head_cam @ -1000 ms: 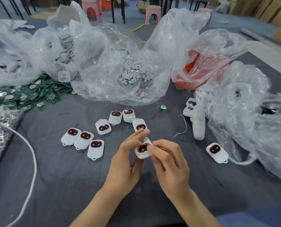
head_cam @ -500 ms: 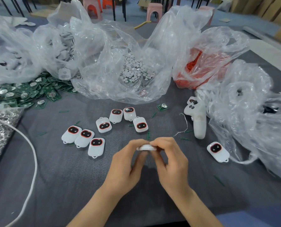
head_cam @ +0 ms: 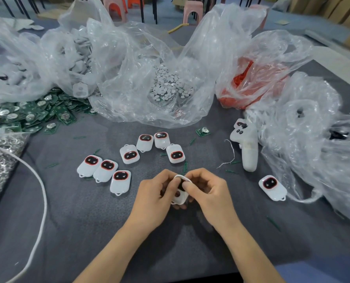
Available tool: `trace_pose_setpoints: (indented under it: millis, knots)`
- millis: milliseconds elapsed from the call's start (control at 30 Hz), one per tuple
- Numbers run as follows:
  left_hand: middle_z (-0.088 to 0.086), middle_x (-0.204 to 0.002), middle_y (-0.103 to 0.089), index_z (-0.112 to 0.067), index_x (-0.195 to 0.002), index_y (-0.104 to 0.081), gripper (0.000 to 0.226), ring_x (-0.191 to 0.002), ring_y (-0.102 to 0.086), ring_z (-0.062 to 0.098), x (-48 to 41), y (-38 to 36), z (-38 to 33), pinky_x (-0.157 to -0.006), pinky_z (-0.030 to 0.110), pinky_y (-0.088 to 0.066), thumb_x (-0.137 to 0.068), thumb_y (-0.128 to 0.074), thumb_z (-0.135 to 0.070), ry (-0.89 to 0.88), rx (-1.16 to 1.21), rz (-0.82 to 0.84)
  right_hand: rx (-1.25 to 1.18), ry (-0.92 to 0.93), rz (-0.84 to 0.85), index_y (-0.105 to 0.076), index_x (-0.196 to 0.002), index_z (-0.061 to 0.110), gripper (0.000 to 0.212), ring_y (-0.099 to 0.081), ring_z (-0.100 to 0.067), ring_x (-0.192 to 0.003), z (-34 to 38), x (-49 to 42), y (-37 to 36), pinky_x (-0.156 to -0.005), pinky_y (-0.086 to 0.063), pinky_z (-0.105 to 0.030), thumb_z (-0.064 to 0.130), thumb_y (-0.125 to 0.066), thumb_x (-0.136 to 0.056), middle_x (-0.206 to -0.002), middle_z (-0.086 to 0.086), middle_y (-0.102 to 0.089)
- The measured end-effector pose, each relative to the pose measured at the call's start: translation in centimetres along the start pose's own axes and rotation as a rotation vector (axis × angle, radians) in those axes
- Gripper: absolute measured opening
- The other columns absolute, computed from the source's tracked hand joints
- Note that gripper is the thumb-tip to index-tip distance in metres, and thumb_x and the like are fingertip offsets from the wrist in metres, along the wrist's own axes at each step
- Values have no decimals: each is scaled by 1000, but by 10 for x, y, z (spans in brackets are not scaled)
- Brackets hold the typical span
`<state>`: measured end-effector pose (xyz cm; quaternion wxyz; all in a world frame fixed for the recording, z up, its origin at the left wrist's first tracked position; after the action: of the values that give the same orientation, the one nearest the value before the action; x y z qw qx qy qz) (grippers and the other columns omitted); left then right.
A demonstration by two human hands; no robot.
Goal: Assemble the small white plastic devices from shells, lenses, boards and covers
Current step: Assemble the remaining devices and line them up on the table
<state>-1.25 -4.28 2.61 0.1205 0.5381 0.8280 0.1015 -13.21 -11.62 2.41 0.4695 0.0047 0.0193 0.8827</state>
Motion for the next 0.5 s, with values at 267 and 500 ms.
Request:
trace_pose_setpoints:
  millis: [267,500]
  knots:
    - [-3,-63,-70,-24,-84,-62,20,-53,-66,5,-1,-3,0,-53,13,-49,-94,-56,-8,3,-85,16,264,-102,-66,-65,-78,18,16,-61,-5,-60,-3,-5,-2,-60,-51,-26,4,-66,-86,-68,1,-69]
    - [-4,-62,-69,-16,-87,-65,14,-53,-66,5,-3,-5,6,-51,13,-49,-93,-57,-6,7,-131,-67,425,-73,-106,-63,-77,18,14,-61,1,-63,7,-6,-6,-60,-49,-14,7,-65,-86,-68,8,-67]
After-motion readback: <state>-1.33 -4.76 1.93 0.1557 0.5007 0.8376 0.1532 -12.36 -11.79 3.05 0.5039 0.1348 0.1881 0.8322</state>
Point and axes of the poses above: each hand's wrist, its own x-axis away from the middle knuckle, its own y-axis out of the back of the hand, z = x × y, the point moved 3 cm from there along -x, towards the middle knuckle
